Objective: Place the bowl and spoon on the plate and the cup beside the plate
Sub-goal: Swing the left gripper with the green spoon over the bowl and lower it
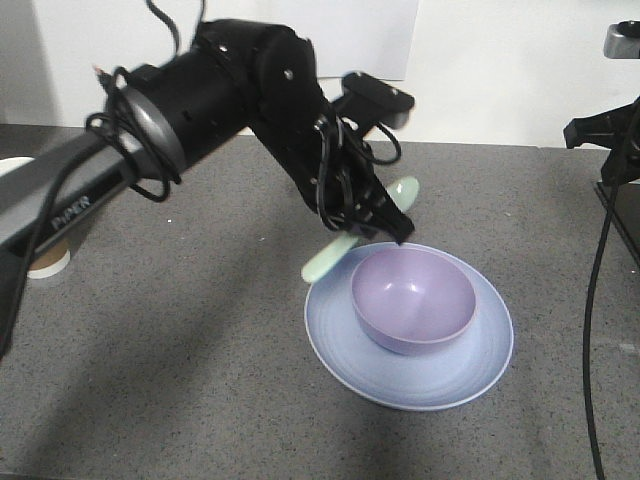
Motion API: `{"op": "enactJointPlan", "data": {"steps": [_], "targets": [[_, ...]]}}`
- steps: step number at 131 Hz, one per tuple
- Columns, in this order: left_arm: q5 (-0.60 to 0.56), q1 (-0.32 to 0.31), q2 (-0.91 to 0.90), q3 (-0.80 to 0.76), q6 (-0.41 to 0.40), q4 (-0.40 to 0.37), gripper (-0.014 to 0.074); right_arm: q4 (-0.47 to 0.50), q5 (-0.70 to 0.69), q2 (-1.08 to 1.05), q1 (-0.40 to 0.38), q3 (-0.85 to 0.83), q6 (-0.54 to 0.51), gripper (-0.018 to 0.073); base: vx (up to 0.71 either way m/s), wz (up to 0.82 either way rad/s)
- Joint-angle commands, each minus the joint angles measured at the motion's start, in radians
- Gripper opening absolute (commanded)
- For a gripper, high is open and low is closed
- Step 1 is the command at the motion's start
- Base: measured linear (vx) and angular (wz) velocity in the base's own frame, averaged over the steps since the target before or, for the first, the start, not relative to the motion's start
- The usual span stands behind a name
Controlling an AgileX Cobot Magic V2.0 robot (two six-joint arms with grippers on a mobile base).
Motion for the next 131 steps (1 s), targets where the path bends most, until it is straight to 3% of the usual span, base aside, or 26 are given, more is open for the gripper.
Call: {"op": "enactJointPlan", "data": {"steps": [1,82,131], "targets": [[-0.002,-0.027,-0.047,-0.033,-0.001,-0.015,-0.0006,-0.001,-0.032,-0.048,-0.004,-0.028,-0.004,-0.0008,0.00,0.00],[0.019,-0.094,0.001,-0.033,-0.022,-0.023,0.0004,-0.001,-0.032,-0.048,-0.004,-0.028,-0.004,-0.0008,0.00,0.00],[0.025,-0.095,0.008,-0.033,-0.037,-0.023,0.0032,-0.001,-0.032,-0.048,-0.004,-0.028,-0.004,-0.0008,0.00,0.00]]}}
